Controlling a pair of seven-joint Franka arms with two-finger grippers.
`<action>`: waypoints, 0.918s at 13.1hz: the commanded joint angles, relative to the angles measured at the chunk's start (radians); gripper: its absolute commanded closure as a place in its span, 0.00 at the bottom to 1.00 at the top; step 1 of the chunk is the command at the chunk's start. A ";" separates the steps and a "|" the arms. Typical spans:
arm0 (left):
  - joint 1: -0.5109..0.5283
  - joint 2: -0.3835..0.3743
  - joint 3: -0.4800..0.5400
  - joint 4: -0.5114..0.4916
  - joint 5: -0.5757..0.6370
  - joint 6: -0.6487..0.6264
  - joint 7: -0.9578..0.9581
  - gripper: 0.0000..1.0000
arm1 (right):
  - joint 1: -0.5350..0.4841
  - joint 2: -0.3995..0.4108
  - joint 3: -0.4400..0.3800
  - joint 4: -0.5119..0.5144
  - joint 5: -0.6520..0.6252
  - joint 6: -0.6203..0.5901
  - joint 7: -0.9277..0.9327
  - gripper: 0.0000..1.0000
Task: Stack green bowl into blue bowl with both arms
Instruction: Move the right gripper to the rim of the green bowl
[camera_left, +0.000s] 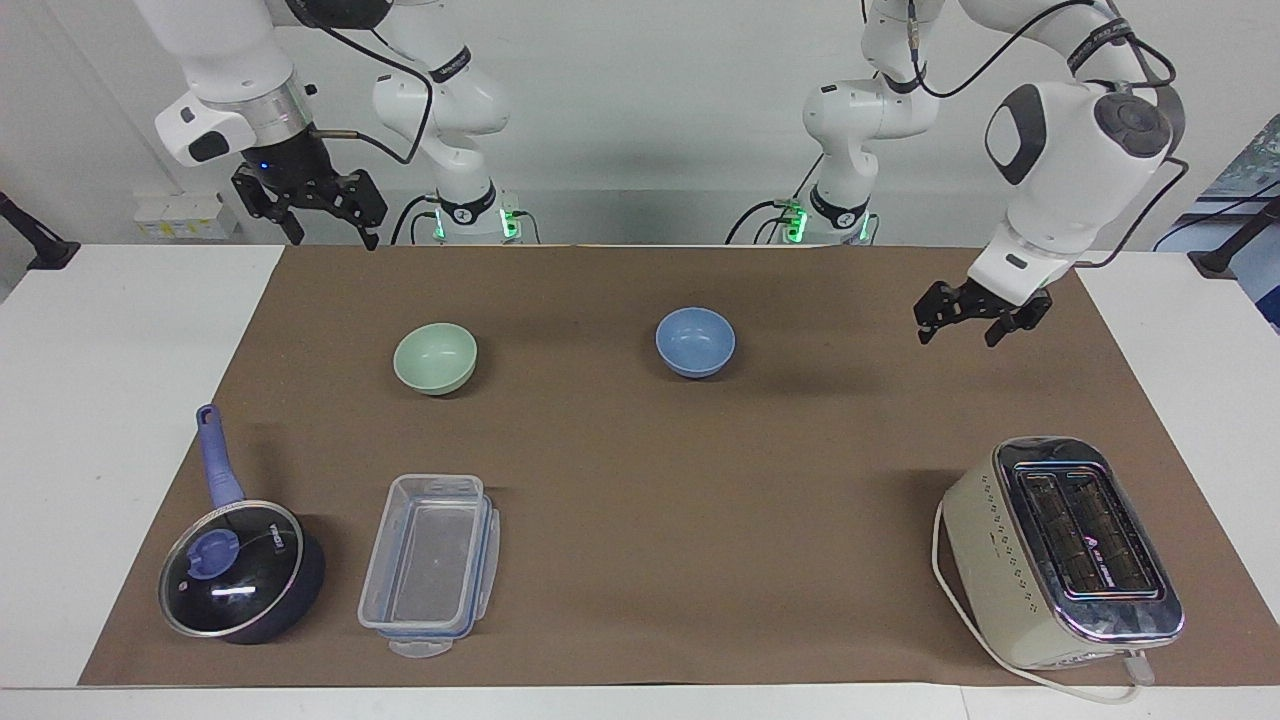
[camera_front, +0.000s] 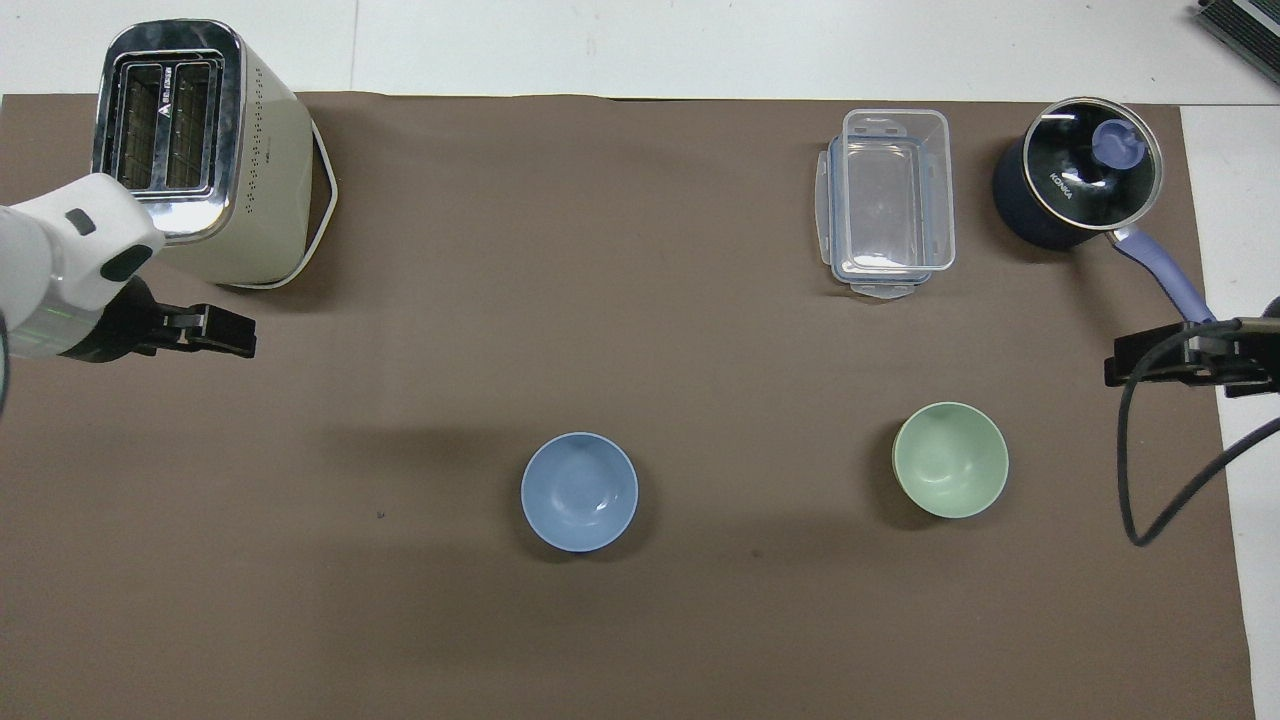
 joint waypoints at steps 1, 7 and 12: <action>0.003 0.010 -0.012 0.126 0.042 -0.137 0.007 0.00 | -0.010 -0.098 -0.002 -0.218 0.007 0.142 -0.013 0.00; 0.031 0.002 -0.010 0.195 0.041 -0.229 0.019 0.00 | -0.008 -0.095 -0.002 -0.541 0.007 0.458 -0.027 0.00; 0.028 0.002 -0.010 0.195 0.041 -0.228 0.019 0.00 | -0.036 -0.017 -0.002 -0.725 0.007 0.718 -0.056 0.00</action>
